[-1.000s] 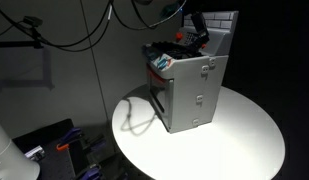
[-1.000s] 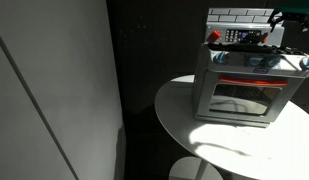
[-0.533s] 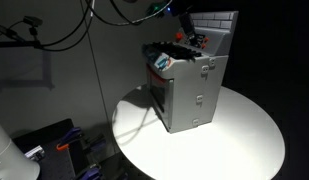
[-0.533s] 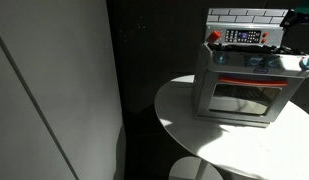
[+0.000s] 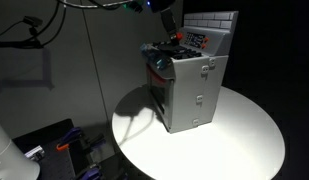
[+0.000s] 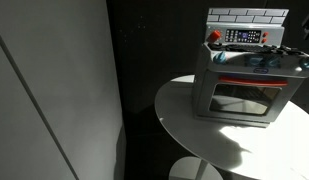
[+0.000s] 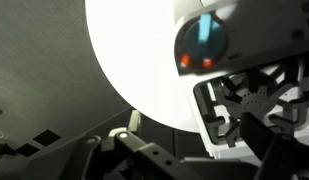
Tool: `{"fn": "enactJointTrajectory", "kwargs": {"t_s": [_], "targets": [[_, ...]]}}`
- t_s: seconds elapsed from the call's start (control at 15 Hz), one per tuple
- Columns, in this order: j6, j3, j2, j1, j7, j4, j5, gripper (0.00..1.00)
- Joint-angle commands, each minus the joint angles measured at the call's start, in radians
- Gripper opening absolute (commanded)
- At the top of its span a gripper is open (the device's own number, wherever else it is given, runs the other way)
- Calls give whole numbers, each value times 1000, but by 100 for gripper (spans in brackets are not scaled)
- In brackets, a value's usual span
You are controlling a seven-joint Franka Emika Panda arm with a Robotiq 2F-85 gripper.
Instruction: Push the top right orange button on the stove
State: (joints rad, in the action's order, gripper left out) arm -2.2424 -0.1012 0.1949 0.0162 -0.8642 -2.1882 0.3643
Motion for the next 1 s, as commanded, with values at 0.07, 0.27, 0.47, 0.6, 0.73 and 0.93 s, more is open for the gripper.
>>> {"fn": "enactJointTrajectory", "kwargs": {"t_s": [0.07, 0.27, 0.47, 0.6, 0.73, 0.93], "targets": [[98, 20, 149, 39, 202, -95, -120, 100], [187, 24, 215, 56, 301, -118, -178, 100], [279, 30, 269, 74, 374, -131, -214, 100], [329, 33, 297, 86, 411, -136, -235, 100], [362, 35, 318, 94, 438, -140, -246, 100], [388, 33, 333, 102, 472, -146, -249, 100]]}}
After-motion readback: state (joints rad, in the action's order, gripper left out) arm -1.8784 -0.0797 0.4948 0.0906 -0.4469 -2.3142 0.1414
